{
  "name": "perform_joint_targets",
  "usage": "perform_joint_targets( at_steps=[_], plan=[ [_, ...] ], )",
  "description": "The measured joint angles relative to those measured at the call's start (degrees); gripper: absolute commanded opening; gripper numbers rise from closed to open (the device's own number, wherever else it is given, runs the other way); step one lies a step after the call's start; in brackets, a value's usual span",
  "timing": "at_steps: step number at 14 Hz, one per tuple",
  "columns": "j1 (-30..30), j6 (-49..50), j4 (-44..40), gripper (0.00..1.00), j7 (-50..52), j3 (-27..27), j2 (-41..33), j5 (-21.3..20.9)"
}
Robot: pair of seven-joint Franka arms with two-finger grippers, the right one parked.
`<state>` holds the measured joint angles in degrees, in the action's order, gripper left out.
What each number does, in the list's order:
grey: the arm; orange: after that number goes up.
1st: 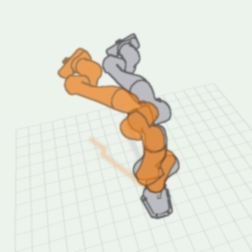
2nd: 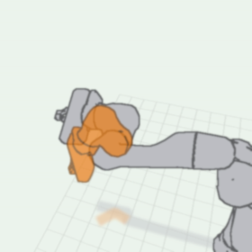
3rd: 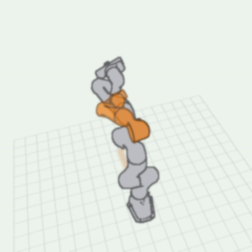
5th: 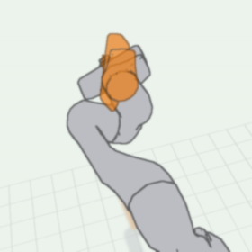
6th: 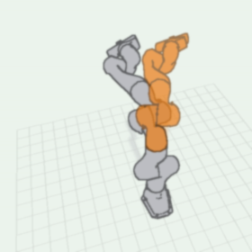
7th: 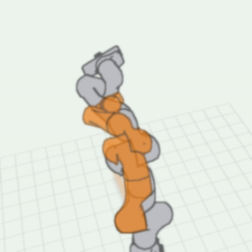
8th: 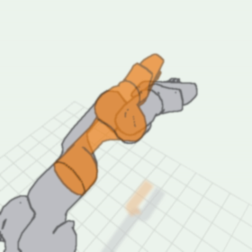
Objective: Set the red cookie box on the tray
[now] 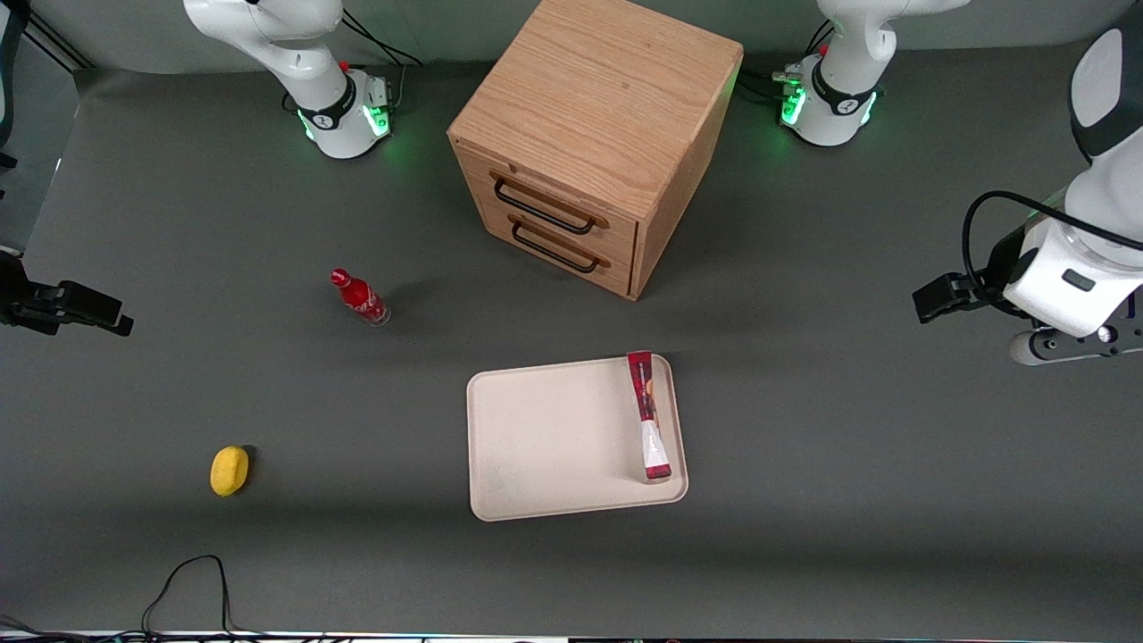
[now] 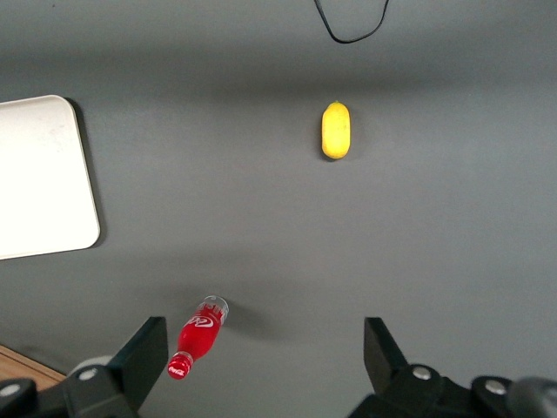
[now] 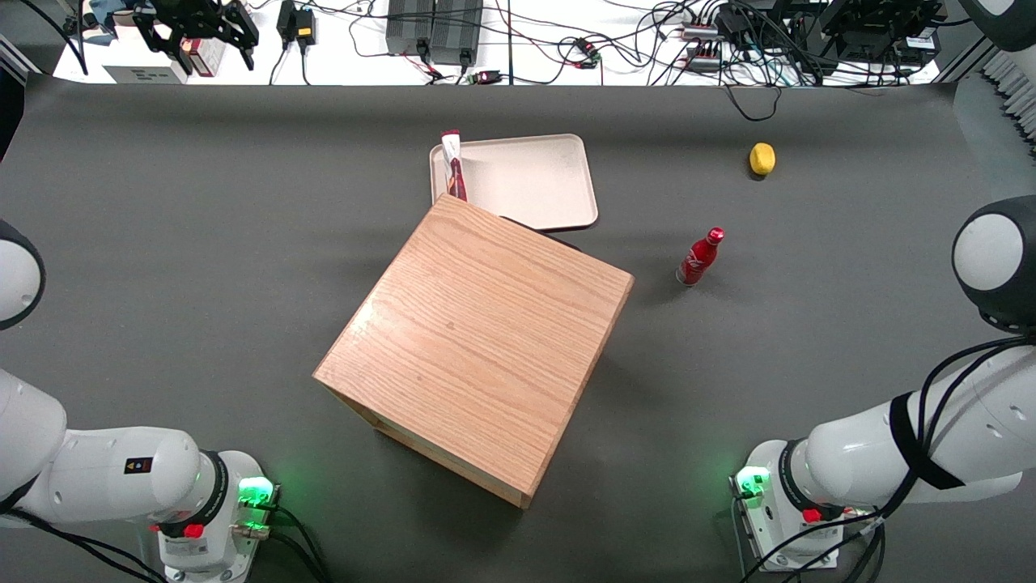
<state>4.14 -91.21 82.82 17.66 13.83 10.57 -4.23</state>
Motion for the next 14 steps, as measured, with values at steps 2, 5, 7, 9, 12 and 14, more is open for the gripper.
perform_joint_targets(
  at_steps=[2, 5, 7, 9, 12, 14],
  plan=[
    [1.21, -0.87, 1.92, 1.00, -2.32, -0.04, -0.82, 0.00],
    [0.55, -1.31, 3.04, 1.00, -6.13, -4.25, -1.86, 1.52],
    [-2.80, -1.42, 3.18, 1.00, -7.19, -8.95, -2.42, 2.44],
    [-4.29, -1.48, 3.59, 1.00, -7.72, -10.38, -2.92, 3.13],
    [-4.61, -1.48, 3.83, 1.00, -7.74, -11.09, -2.97, 4.13],
    [-4.60, -1.32, 3.84, 1.00, -7.77, -11.58, -2.97, 4.42]
  ],
)
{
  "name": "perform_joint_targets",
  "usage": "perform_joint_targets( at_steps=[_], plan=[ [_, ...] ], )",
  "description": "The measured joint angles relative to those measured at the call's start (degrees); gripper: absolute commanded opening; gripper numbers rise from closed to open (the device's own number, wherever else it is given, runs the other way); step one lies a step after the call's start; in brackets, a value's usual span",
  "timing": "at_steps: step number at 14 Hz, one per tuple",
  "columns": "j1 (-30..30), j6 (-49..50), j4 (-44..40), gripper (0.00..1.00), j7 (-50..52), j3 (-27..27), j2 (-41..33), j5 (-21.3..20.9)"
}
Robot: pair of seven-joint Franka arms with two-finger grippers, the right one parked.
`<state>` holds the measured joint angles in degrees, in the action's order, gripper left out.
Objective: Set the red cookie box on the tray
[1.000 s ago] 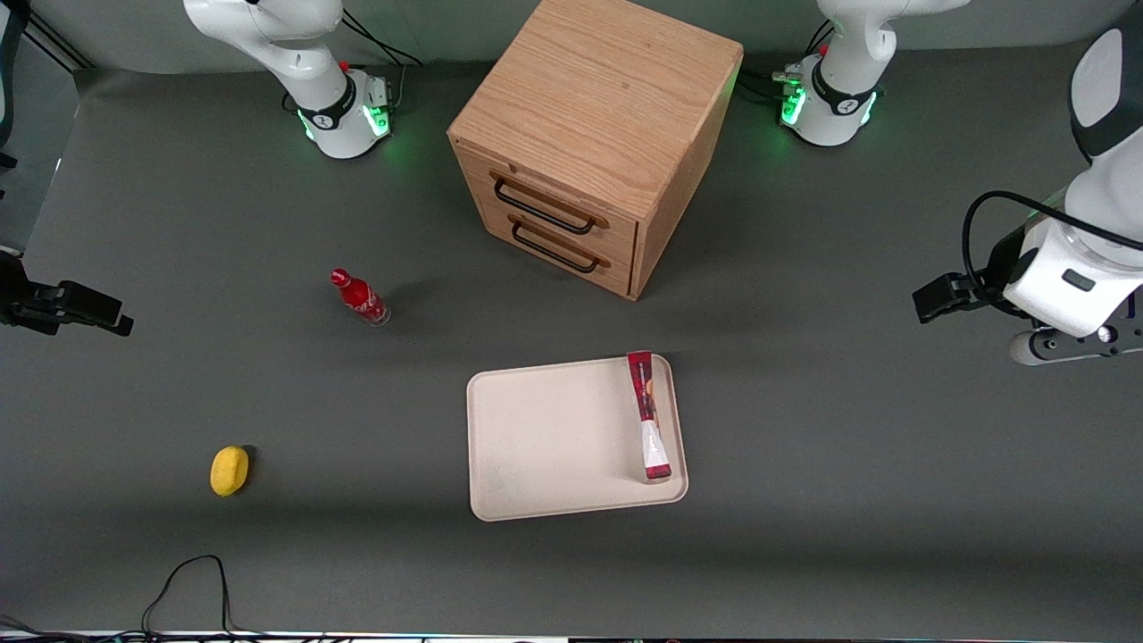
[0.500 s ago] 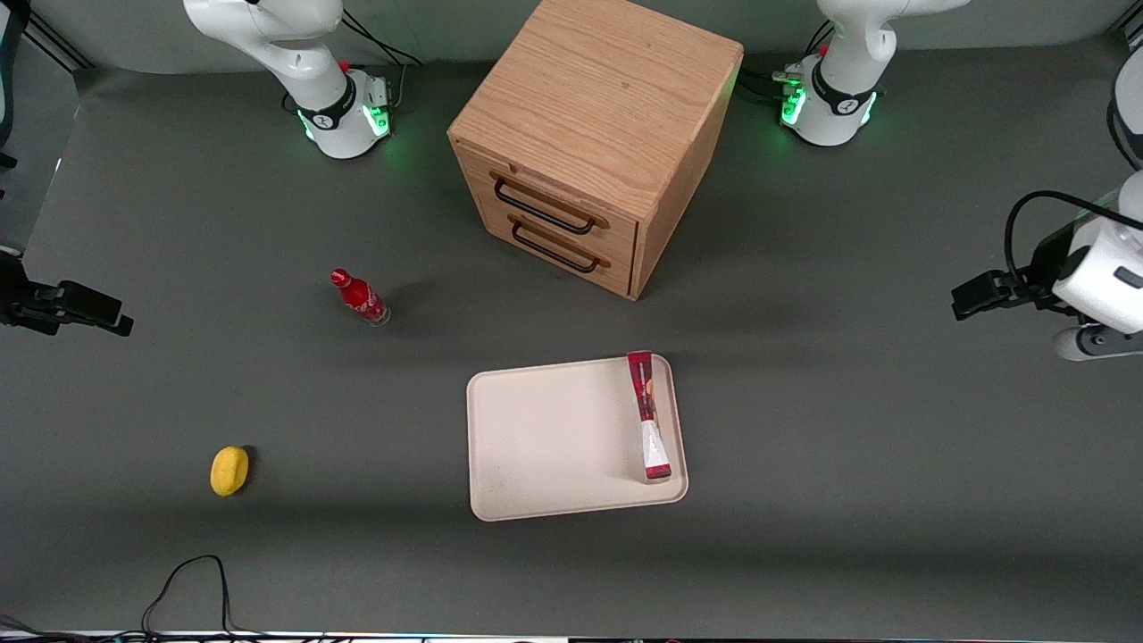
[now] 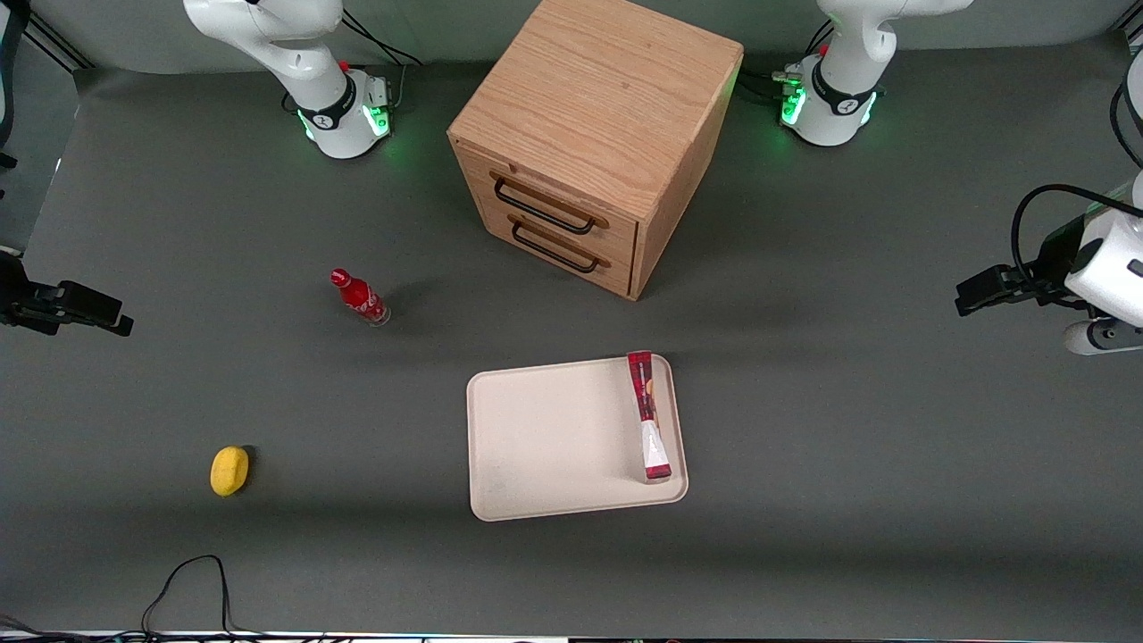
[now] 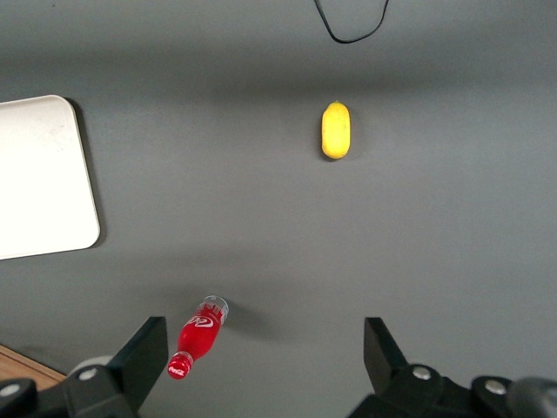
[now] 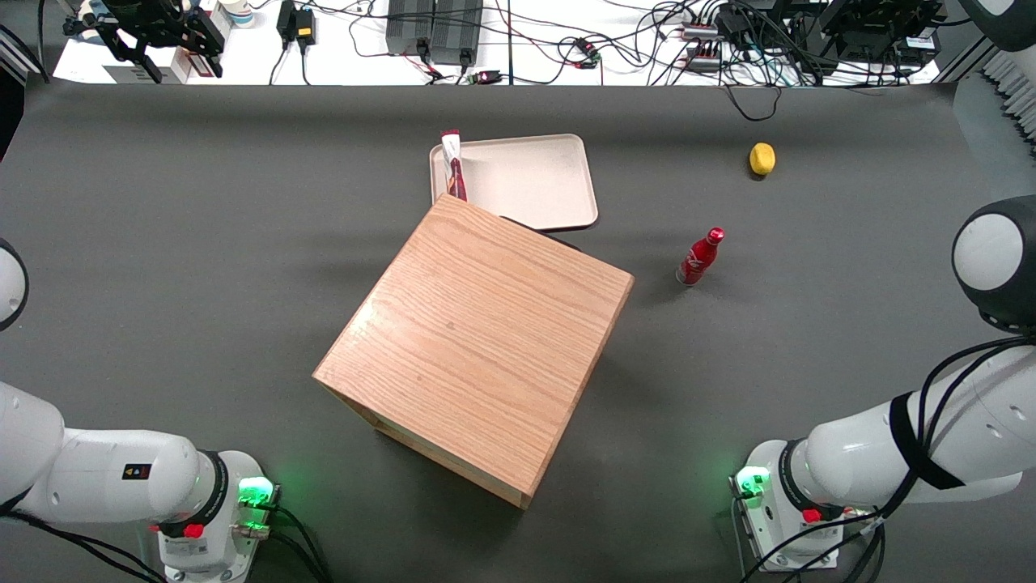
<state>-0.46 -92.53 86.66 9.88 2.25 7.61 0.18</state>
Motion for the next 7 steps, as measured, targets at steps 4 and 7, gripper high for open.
perform_joint_targets(
  at_steps=[4, 7],
  plan=[
    [0.02, 0.76, 0.02, 1.00, -2.54, -0.39, 0.00, 0.07],
    [0.07, 0.84, 0.04, 1.00, -4.07, -0.60, 0.00, 0.08]
  ],
)
